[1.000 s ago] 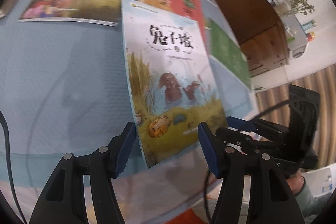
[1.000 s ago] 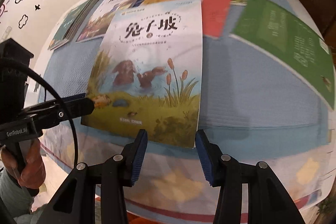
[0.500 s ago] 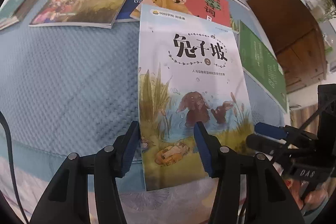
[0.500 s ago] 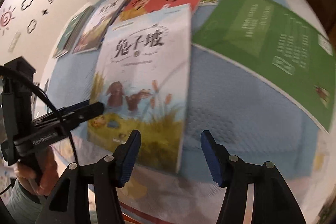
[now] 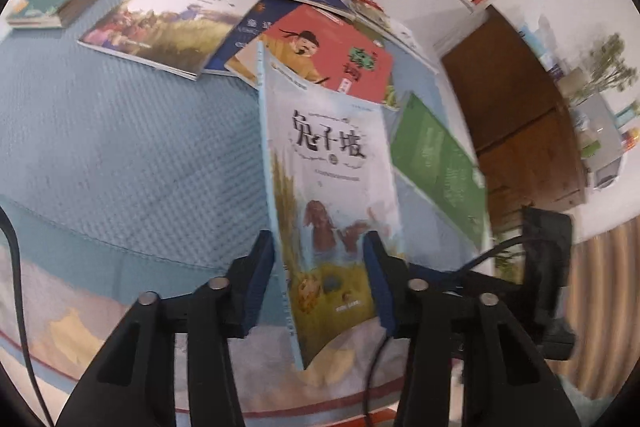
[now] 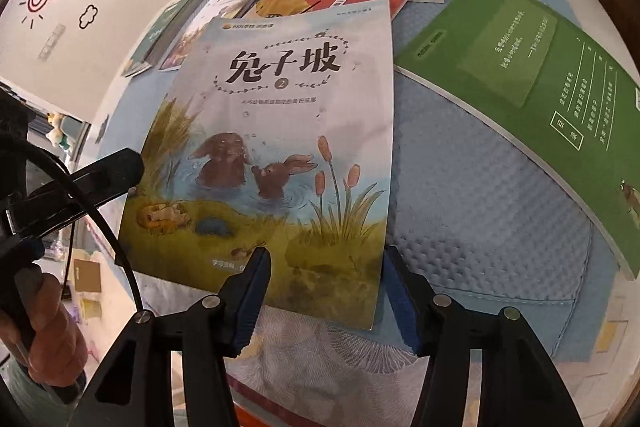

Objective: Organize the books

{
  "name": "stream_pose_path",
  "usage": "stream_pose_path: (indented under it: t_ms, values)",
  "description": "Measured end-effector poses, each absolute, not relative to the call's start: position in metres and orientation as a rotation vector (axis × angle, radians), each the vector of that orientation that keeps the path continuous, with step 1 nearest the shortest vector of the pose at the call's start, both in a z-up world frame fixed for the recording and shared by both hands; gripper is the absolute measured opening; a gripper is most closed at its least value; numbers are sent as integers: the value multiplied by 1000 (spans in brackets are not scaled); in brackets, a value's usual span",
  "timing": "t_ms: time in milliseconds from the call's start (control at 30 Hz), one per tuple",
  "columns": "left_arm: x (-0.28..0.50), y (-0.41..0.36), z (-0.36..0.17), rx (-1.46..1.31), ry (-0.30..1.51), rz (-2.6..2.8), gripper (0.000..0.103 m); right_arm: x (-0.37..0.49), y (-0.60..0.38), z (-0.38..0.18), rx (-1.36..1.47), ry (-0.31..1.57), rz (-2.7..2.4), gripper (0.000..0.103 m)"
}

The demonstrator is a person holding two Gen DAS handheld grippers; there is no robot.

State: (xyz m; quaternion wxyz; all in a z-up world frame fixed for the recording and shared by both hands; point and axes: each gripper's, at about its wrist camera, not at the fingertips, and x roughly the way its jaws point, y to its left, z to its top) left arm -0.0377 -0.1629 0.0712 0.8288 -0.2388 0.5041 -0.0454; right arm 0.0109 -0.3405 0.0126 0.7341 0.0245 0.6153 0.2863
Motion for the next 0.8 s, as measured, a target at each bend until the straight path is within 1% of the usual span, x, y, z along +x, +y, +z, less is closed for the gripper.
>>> stream_pose_path:
  t_ms: [67, 133, 233, 400, 467, 533, 600, 800]
  values:
    - [-37, -166, 70, -461, 1065, -52, 18, 12, -340, 12, 66, 1353, 637, 56]
    - [-41, -159, 66, -477, 1063, -21, 14, 16, -344, 11, 117, 1366, 638, 58]
    - [-47, -150, 60, -543, 1058, -16, 14, 19, -352, 12, 155, 1375, 647, 58]
    - [-57, -139, 46, -840, 1002, -102, 14, 18, -356, 12, 186, 1359, 665, 58]
    - [-57, -149, 44, -814, 1016, -91, 13, 18, -358, 13, 174, 1360, 670, 58]
    - [-55, -163, 43, -721, 1031, -38, 10, 18, -357, 13, 173, 1360, 673, 59]
    - [-54, -168, 42, -708, 1034, -16, 8, 18, -358, 13, 180, 1366, 677, 59]
    - [-46, -159, 49, -871, 1001, -71, 8, 29, -375, 11, 341, 1470, 725, 61]
